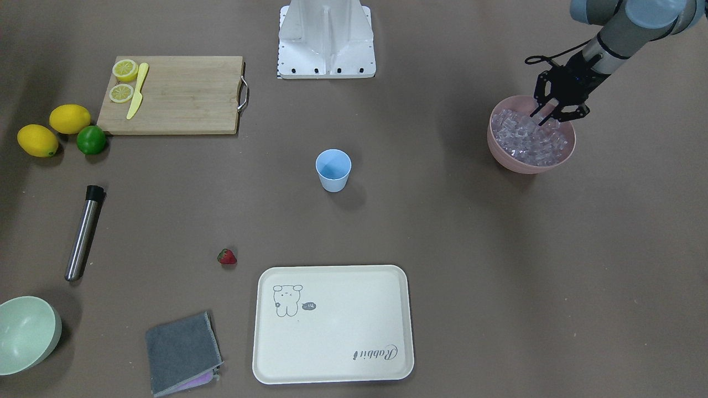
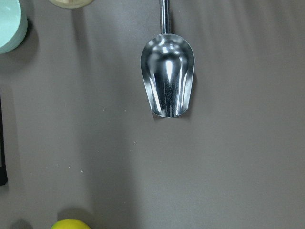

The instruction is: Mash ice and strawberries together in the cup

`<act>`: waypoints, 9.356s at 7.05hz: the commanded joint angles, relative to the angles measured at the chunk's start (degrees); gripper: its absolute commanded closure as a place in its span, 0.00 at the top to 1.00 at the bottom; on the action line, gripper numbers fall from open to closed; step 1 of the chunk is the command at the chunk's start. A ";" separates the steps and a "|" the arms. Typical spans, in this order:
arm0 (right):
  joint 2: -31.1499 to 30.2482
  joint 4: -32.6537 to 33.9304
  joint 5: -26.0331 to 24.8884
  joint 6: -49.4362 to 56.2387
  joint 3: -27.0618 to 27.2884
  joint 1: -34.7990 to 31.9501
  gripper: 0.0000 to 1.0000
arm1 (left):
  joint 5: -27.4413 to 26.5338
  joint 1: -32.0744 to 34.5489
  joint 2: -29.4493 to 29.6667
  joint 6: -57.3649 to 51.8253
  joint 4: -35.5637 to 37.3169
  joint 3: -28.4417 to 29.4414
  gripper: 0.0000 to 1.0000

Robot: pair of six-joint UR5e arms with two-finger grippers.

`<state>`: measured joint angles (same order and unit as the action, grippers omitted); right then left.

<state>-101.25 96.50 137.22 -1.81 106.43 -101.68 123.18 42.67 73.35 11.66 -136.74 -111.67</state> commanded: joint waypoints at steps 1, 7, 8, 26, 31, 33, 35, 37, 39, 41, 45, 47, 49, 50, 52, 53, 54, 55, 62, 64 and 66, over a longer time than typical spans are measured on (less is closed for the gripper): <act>0.00 0.00 0.06 -0.04 0.09 -0.01 1.00 | 5.55 5.90 3.00 0.21 0.25 -1.09 0.00; -0.53 -0.35 0.24 0.05 0.00 -0.01 1.00 | -2.01 1.15 34.18 27.16 10.68 2.77 0.00; -0.44 -0.35 0.15 0.05 -0.08 -0.01 1.00 | -8.34 -5.60 38.75 31.11 13.23 3.30 0.00; 0.26 -0.44 -0.02 0.40 -0.26 0.07 1.00 | -9.67 0.10 29.65 16.01 23.63 -4.65 0.98; 0.26 -0.35 0.15 0.23 -0.61 0.07 1.00 | -3.04 8.31 7.10 -2.60 6.90 -7.36 0.98; 0.09 -0.35 0.15 0.23 -0.79 0.07 1.00 | -2.86 7.87 1.47 -2.60 2.63 -4.26 0.98; 0.35 -0.44 0.06 0.66 -2.28 0.07 1.00 | -2.08 7.78 -1.01 -2.60 2.71 -4.17 0.98; 0.35 -0.53 0.06 0.75 -2.28 0.07 1.00 | -2.85 5.17 -1.28 -3.30 2.71 -3.38 0.97; 0.52 -0.44 -0.11 0.75 -2.37 0.07 1.00 | -2.86 4.88 -1.37 -7.59 2.71 -2.94 0.91; 0.61 -0.44 -0.11 0.75 -2.55 0.07 1.00 | -2.86 4.97 -1.28 -10.60 2.71 -2.24 0.90; 0.61 -0.53 -0.20 0.49 -2.72 0.07 1.00 | -2.86 4.00 -1.02 -10.60 2.80 -0.48 0.84; 0.61 -0.53 -0.20 0.66 -2.72 0.07 1.00 | -2.86 3.39 -1.02 -10.60 2.80 0.05 0.82; 0.61 -0.53 -0.20 0.67 -2.63 0.07 1.00 | -2.86 2.95 -1.28 -10.51 2.80 0.05 0.82; 0.53 -0.53 -0.20 0.58 -2.63 0.07 1.00 | -2.86 2.69 -1.37 -10.51 2.80 0.22 0.82; 0.52 -0.53 -0.20 0.40 -2.63 0.07 1.00 | -2.95 2.25 -1.37 -10.51 2.80 0.40 0.82; 0.52 -0.53 -0.20 0.31 -2.46 0.07 1.00 | -2.86 2.07 -1.37 -10.51 2.80 0.49 0.82; 0.44 -0.44 -0.20 0.23 -2.37 0.07 1.00 | -2.95 2.16 -1.37 -10.51 2.80 0.49 0.81; 0.44 -0.44 -0.20 0.23 -2.28 -0.01 1.00 | -2.95 2.16 -1.37 -10.51 2.80 0.66 0.81; 0.44 -0.44 -0.37 0.14 -2.28 -0.01 1.00 | -3.13 1.19 -1.02 -10.34 2.89 1.11 0.70; 0.26 -0.44 -0.37 0.14 -2.20 -0.01 1.00 | -3.13 1.19 -0.93 -10.25 2.89 1.28 0.60; 0.09 -0.53 -0.37 0.14 -2.20 -0.01 1.00 | -3.13 0.93 -0.93 -10.25 2.80 1.37 0.59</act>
<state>-101.05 96.05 136.85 -1.67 104.19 -101.69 120.06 43.77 72.42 1.40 -133.91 -110.36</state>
